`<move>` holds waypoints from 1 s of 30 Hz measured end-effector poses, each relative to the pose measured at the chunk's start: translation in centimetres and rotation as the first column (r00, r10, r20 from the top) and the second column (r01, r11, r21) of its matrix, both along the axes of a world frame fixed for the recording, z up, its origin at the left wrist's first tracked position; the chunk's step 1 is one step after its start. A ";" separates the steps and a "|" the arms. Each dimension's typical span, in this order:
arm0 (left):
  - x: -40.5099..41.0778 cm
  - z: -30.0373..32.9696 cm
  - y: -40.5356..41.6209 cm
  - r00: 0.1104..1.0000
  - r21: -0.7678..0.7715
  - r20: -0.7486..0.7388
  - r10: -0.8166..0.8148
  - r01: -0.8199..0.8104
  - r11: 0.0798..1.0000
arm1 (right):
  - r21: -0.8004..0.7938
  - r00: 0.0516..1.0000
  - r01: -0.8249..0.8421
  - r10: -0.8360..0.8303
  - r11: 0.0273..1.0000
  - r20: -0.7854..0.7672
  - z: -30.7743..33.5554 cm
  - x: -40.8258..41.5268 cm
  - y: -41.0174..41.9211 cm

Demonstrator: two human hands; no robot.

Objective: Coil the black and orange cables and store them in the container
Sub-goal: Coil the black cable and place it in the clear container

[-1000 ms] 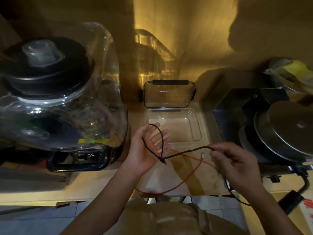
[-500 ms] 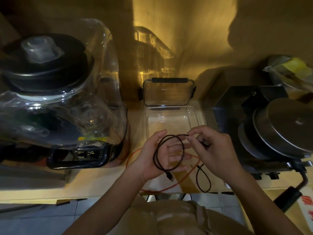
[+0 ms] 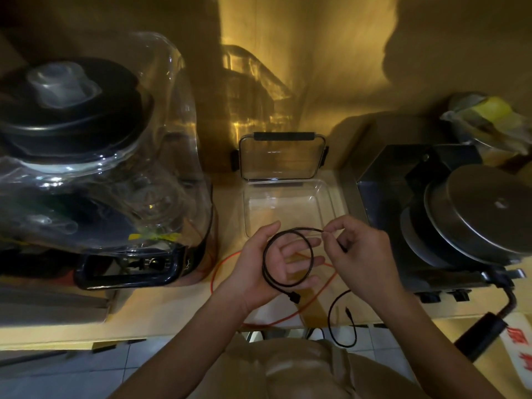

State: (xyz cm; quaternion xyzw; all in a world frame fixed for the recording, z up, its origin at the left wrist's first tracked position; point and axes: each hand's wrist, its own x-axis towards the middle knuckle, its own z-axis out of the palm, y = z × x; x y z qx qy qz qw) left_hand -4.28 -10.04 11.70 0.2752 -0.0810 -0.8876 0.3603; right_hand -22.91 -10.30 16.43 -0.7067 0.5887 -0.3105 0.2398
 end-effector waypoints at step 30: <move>-0.5 -2.4 2.0 0.944 0.163 -0.152 -0.294 0.317 0.934 | 0.036 0.999 -0.038 0.037 0.999 0.026 -0.4 -0.2 0.8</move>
